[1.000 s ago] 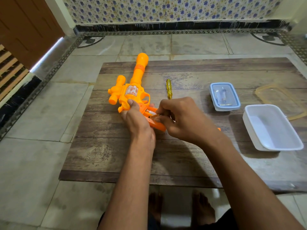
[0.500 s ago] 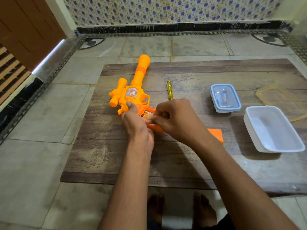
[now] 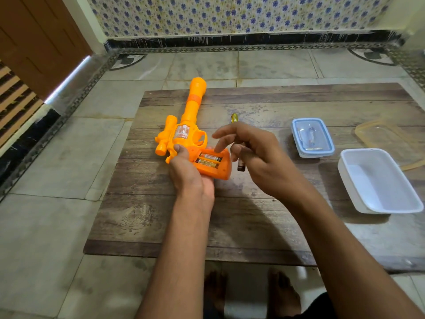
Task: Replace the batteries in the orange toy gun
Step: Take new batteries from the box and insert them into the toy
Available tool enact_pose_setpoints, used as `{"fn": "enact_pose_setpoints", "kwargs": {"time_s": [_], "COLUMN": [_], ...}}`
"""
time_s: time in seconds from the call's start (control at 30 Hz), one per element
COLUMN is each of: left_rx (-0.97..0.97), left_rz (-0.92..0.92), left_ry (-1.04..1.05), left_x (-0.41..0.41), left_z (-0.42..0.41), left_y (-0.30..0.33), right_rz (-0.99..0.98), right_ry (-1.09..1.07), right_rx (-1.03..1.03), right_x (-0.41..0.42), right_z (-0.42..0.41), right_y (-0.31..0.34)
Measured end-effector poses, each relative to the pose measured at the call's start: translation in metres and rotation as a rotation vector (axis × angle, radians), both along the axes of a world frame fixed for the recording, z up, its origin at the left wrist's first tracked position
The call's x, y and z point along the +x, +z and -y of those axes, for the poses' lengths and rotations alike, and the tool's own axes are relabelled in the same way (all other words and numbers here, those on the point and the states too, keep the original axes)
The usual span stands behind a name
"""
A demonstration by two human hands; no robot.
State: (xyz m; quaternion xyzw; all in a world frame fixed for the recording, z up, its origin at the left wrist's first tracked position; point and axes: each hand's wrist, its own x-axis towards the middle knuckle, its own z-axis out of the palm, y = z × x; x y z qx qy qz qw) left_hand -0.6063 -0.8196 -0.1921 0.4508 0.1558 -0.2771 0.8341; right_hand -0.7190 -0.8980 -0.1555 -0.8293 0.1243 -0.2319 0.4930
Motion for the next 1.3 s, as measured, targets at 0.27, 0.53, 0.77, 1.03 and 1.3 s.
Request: {"fn": "enact_pose_setpoints", "kwargs": {"time_s": [0.27, 0.53, 0.77, 1.03, 1.3], "left_rx": [-0.053, -0.053, -0.060, -0.064, -0.079], "left_rz": [-0.015, 0.047, 0.081, 0.082, 0.064], "left_ry": [-0.028, -0.048, -0.031, -0.073, -0.065], "left_x": [-0.001, -0.003, -0.001, 0.001, 0.003], "left_z": [-0.003, 0.001, 0.006, 0.005, 0.008], "left_y": [0.010, 0.000, -0.007, -0.015, -0.019], "right_rz": [0.311, 0.245, 0.173, 0.320, 0.324], "right_ry": [-0.358, -0.357, -0.303, -0.311, -0.295], "right_rx": [0.143, 0.196, 0.174, -0.098, -0.350], "right_x": [0.002, 0.005, 0.002, 0.008, 0.005], "right_z": [-0.002, -0.004, 0.000, -0.010, -0.006], "right_y": [-0.003, -0.010, -0.013, -0.018, -0.015]}}
